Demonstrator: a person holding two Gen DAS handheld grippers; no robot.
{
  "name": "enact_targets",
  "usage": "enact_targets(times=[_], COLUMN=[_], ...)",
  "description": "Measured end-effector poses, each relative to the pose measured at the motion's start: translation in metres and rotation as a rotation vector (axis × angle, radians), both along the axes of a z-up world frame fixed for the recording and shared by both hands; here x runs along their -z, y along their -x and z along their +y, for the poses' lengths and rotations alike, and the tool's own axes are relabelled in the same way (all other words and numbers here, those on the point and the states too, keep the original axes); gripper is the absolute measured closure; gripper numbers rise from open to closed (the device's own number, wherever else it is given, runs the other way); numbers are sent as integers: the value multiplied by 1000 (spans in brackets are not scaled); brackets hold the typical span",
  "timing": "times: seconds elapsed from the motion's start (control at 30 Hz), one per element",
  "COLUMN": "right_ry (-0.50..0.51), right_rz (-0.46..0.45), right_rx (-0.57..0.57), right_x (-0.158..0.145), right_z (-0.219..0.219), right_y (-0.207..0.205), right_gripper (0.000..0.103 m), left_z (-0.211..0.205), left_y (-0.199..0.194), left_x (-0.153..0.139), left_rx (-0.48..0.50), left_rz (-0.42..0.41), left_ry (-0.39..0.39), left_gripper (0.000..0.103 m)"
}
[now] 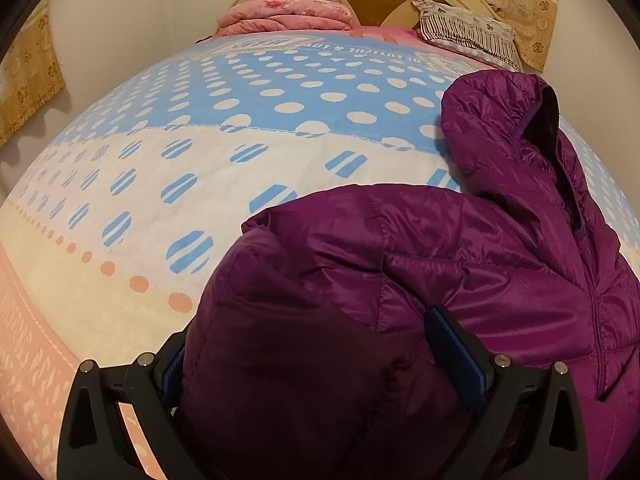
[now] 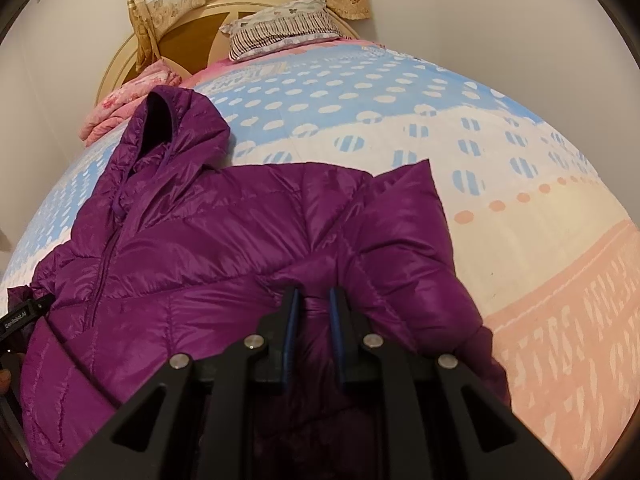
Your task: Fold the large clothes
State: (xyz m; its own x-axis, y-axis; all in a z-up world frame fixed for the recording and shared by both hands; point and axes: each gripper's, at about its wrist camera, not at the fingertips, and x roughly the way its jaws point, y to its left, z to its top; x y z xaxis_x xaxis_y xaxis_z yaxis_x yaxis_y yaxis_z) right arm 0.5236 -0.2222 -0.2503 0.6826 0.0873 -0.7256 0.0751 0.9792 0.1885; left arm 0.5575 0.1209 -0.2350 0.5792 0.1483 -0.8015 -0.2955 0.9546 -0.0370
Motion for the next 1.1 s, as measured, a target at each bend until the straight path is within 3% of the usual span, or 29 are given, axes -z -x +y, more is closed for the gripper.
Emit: enact_targets(times=[0.13,0.2,0.23,0.37,0.5,0.7,0.87,1.1], right_ry=[-40,-99,-110,-67,-20,35,-8,19], right_rz=[6,31,25,-20,0,4,-21,-33], right_rx=[-29,-132,-151,-202,-220,-237,-246,-280], right_x=[-2,-12,-19,-48,-61,-74,-77,-66], right_z=[-3,-5,-5,-1,8,27,45,73], right_y=[0,-1,0,-6,-41,-118,-174,-220], right_gripper=[78,40,29,29,29,29,29,29], left_z=[0,-4,-7,-25,-26,-22,-24,-30], left_y=[-1,5,8,-7,-46,-114,-157,-197], left_x=[-11,-32,-45,-84,-87,-85,-84,-61], left_rx=[11,48,90,207,193,162,162,204], left_rz=[59,38,6,-64,-53,-40,-62,-67], left_ry=[-26,-18,-9,-95,-117,-42,34,92], left_gripper=[1,1,1,1,1,1,1,2])
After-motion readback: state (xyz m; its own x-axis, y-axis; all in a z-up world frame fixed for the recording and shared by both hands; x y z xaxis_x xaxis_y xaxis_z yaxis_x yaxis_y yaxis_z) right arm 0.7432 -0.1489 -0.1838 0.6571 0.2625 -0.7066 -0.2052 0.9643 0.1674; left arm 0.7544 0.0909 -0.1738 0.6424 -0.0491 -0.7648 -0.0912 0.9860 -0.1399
